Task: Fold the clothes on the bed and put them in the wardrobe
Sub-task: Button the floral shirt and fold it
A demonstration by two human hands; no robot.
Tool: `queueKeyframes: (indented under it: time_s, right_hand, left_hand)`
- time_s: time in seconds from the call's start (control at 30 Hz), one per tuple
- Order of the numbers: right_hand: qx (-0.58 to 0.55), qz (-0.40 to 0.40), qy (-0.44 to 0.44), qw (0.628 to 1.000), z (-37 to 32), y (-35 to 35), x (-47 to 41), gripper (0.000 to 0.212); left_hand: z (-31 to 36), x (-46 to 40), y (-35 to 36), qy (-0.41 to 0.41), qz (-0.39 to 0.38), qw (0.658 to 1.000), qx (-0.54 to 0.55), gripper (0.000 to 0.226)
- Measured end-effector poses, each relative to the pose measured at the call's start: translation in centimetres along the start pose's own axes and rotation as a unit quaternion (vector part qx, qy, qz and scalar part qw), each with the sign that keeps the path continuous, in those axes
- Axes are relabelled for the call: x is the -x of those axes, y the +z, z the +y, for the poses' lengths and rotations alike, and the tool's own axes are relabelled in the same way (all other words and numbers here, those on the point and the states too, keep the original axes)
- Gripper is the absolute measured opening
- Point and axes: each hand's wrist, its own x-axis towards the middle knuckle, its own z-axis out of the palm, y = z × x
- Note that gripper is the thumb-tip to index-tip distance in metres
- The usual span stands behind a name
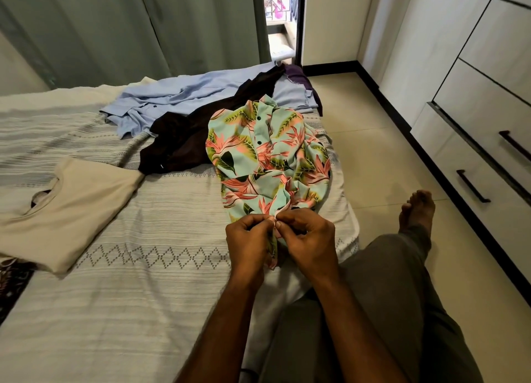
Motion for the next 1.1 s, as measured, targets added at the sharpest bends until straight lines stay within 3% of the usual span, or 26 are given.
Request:
queueKeyframes:
  time_s: [0.3,0.53,0.67,0.83,1.1]
  right_hand:
    - [0.023,-0.032,-0.039,0.998,-0.3,0.0,0.0,0.01]
    - [0.024,-0.046,-0.011,0.999,0.2,-0.1,0.1,0.013]
    - [-0.053,-0.038,0.048,0.997,-0.1,-0.1,0.0,0.015]
    - [-0.197,-0.044,0.168,0.965,-0.4,-0.7,-0.4,0.021]
    - [-0.164,-0.031,0.201,0.965,0.2,-0.5,-0.3,0.02]
  left_hand:
    - [-0.6,-0.4,-0.9,-0.004,-0.024,1.0,0.006,0.02]
    - [-0.4,-0.4,-1.4,0.058,-0.069,0.994,-0.064,0.01]
    - [-0.2,-0.9,-1.5,0.062,-0.095,0.992,-0.057,0.019]
    - [-0.4,-0.9,-1.0,0.003,-0.155,0.988,-0.004,0.025]
    - [-1.4,-1.3,-0.7,0.041,-0.16,0.985,-0.044,0.009]
